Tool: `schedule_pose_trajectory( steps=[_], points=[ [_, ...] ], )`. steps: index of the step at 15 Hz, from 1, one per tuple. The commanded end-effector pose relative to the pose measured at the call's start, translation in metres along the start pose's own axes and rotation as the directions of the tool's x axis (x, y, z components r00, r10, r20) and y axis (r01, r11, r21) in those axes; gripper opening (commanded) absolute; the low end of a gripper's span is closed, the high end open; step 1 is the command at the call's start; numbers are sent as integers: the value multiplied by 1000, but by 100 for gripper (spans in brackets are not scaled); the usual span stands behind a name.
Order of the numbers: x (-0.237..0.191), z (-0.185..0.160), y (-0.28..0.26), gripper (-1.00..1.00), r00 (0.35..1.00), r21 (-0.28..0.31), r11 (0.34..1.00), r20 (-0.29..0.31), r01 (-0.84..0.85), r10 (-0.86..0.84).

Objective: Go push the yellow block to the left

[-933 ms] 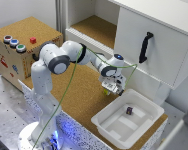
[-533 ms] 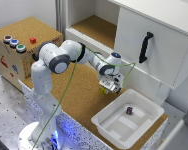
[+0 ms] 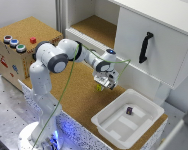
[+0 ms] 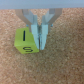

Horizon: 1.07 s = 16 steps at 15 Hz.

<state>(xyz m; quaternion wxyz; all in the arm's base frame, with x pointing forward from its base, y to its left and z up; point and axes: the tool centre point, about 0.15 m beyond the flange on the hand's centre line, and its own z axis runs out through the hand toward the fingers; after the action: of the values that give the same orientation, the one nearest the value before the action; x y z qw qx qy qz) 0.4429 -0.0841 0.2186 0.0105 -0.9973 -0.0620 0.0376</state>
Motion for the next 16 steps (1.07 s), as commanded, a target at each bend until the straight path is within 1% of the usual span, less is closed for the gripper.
schedule_pose_trajectory(
  steps=[1,2,3,4,6,10,11,12,14,16],
  points=[
    [-20,-1,-11,-100,998,-47,998,-49,41,-44],
    [-20,1,-12,-100,997,-50,997,-47,54,-57],
    [-20,4,-11,-100,996,-35,997,-48,69,-71],
    [-18,6,-13,-100,996,-42,996,-36,83,-84],
    [-12,12,-18,-100,997,-66,996,-37,67,-70],
    [13,21,-37,-100,999,-116,993,-33,-32,29],
    [18,19,-42,-100,998,-118,992,-35,-48,44],
    [20,17,-47,-100,998,-135,989,-41,-62,57],
    [27,18,-56,-100,997,-125,989,-28,-81,78],
    [30,16,-66,-100,996,-100,991,-13,-89,88]
  ],
)
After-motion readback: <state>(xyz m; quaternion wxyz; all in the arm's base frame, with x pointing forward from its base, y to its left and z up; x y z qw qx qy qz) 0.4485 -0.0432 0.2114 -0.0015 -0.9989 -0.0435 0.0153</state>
